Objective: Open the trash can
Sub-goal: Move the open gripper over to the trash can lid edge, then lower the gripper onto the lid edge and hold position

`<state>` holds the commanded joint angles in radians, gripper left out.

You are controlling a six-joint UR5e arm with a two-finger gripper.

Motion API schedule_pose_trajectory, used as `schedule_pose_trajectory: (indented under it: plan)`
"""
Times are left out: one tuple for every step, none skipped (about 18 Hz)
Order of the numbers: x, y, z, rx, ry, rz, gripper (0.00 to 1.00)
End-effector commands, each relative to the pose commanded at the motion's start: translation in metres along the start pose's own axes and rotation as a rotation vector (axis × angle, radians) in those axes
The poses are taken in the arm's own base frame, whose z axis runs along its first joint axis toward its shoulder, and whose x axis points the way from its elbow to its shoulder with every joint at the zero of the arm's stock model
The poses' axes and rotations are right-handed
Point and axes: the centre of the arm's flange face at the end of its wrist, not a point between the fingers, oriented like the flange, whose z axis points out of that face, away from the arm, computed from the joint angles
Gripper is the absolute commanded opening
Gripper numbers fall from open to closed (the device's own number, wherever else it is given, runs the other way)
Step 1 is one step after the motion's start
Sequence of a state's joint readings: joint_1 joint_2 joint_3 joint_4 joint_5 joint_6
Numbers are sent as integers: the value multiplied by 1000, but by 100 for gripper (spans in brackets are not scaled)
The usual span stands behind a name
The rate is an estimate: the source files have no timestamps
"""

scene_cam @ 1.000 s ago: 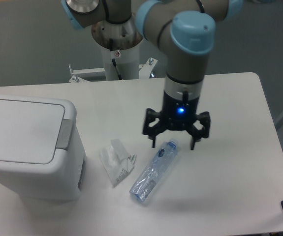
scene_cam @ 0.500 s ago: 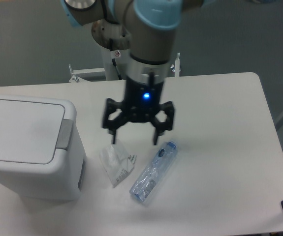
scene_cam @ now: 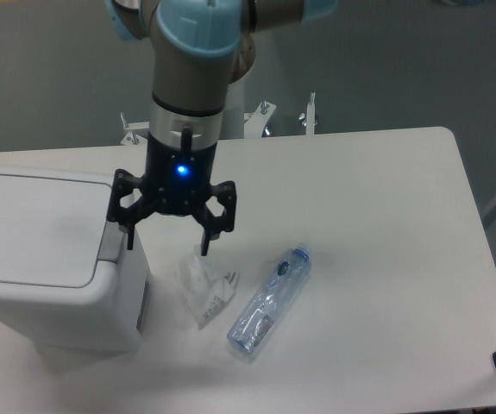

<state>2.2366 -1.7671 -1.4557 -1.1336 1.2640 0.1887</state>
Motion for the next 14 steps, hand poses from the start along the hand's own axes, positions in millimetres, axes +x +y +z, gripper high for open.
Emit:
schedule_pose_trajectory:
  plan:
    - [0, 3, 3, -8, 0, -1, 100]
    - [-1, 5, 7, -15, 2, -3, 100]
    - [0, 5, 8, -16, 1, -2, 100]
    - [0, 5, 9, -17, 1, -2, 100]
    - [0, 5, 9, -17, 1, -2, 100]
    - [0, 5, 9, -17, 3, -2, 100]
    - [0, 5, 9, -17, 3, -2, 100]
    - [-1, 5, 8, -15, 2, -3, 100]
    - [0, 5, 8, -15, 2, -2, 100]
    - [-1, 5, 8, -15, 2, -3, 100]
    - [-1, 5, 8, -15, 2, -3, 100]
    - [-1, 5, 7, -14, 0, -3, 100]
    - [0, 5, 6, -12, 1, -2, 100]
    - [-1, 5, 5, -10, 0, -3, 100]
